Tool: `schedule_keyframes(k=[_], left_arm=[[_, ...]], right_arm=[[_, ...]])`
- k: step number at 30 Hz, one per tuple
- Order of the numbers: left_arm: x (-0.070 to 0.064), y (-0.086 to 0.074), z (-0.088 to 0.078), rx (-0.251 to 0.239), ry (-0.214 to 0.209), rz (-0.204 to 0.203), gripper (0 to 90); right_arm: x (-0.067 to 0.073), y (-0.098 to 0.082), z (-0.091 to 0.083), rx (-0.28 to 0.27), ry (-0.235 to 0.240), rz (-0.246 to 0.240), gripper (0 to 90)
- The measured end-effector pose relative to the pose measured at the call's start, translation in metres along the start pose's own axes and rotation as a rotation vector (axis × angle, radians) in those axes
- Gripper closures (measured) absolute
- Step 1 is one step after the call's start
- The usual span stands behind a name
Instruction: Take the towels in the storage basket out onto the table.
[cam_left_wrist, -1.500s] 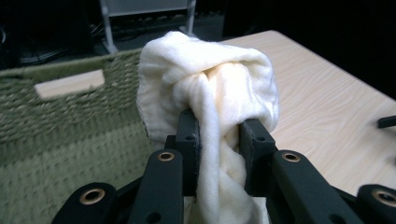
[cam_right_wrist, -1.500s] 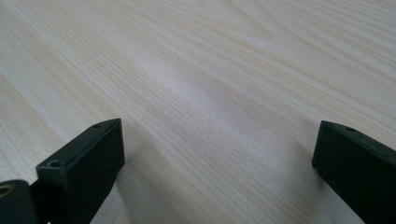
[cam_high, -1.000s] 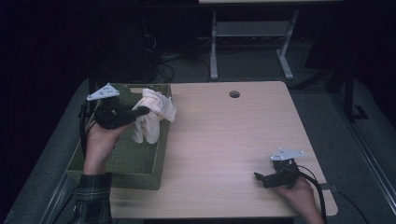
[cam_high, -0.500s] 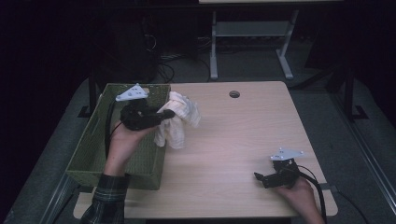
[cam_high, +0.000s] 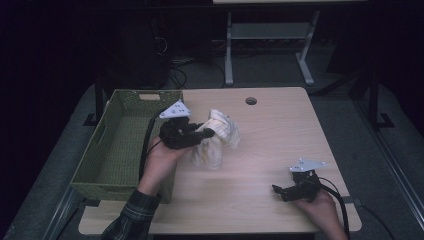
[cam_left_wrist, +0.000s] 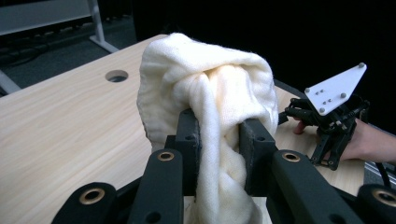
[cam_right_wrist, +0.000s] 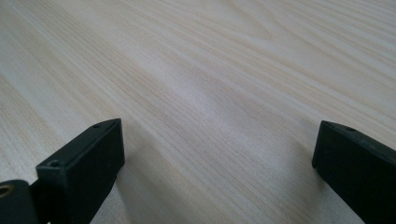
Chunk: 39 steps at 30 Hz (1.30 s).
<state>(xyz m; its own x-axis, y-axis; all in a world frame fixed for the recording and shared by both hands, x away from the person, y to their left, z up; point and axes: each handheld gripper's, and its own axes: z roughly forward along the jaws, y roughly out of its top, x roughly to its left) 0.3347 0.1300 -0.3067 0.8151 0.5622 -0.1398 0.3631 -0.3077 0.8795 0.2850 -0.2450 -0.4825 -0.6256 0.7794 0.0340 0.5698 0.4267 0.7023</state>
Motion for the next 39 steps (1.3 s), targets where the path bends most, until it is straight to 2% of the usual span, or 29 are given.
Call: schedule_keyframes(k=[8, 16, 23, 32, 37, 39], left_arm=[[-0.018, -0.011, 0.031, 0.037, -0.021, 0.018, 71.9], [-0.023, -0.027, 0.058, 0.079, -0.005, 0.032, 71.7], [-0.031, -0.047, 0.086, 0.125, -0.020, 0.043, 71.6], [-0.028, -0.076, 0.115, 0.195, -0.011, 0.058, 71.0], [-0.024, -0.086, 0.126, 0.212, -0.017, 0.051, 69.2], [-0.024, -0.091, 0.130, 0.232, -0.020, 0.077, 67.3]], right_arm=[[0.000, 0.000, 0.000, 0.003, 0.002, 0.004, 1.9], [0.000, 0.000, 0.000, 0.004, 0.003, 0.004, 1.9], [0.000, 0.000, 0.000, 0.003, 0.004, 0.002, 1.9], [0.000, 0.000, 0.000, 0.004, 0.004, 0.002, 1.9], [0.000, 0.000, 0.000, 0.004, 0.005, 0.003, 1.9], [0.000, 0.000, 0.000, 0.004, 0.005, 0.003, 1.9]])
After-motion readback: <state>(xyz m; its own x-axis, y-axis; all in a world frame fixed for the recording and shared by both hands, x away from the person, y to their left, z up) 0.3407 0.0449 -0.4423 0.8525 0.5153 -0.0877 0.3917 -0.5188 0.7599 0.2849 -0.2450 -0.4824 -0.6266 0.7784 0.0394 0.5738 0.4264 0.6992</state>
